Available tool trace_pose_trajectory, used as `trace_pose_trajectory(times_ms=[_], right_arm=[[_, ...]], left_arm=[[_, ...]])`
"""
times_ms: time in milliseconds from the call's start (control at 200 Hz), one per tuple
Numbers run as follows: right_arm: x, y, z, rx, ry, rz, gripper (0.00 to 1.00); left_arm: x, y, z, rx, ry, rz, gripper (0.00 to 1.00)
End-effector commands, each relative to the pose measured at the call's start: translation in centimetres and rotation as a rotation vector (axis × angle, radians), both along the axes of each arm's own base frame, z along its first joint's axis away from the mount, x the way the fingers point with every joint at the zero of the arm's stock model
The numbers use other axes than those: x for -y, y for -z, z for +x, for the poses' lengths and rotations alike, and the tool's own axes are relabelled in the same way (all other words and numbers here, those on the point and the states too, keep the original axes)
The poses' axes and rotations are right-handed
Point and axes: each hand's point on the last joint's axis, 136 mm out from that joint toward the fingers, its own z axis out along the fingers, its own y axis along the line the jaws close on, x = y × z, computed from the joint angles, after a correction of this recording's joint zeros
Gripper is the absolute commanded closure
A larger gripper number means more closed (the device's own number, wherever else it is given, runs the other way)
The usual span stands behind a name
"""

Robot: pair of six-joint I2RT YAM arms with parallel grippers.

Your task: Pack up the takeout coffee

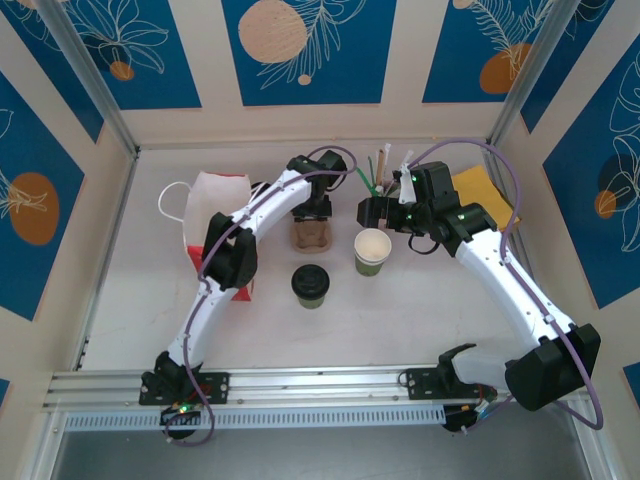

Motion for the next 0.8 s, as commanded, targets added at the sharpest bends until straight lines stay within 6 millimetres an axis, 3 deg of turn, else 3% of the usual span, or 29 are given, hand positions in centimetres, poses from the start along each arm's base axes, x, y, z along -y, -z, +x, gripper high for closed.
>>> trace_pose_trajectory(times_ms=[0, 600, 795], right_arm=[[0.0, -0.1, -0.3, 0.004, -0.008, 0.009, 0.01], [-0.2, -0.3, -0.5, 0.003, -0.016, 0.023, 0.01], [-0.3, -0.5, -0.5, 0.004, -0.020, 0.027, 0.01]], left_arm=[[-0.9, 0.6, -0.4, -0.042, -0.012, 0.024, 0.70], [-1.0, -5.4, -0.7, 0.052, -0.012, -0.022, 0.68], [-1.0, -6.3, -0.9, 0.061, -0.008, -0.033, 0.68]])
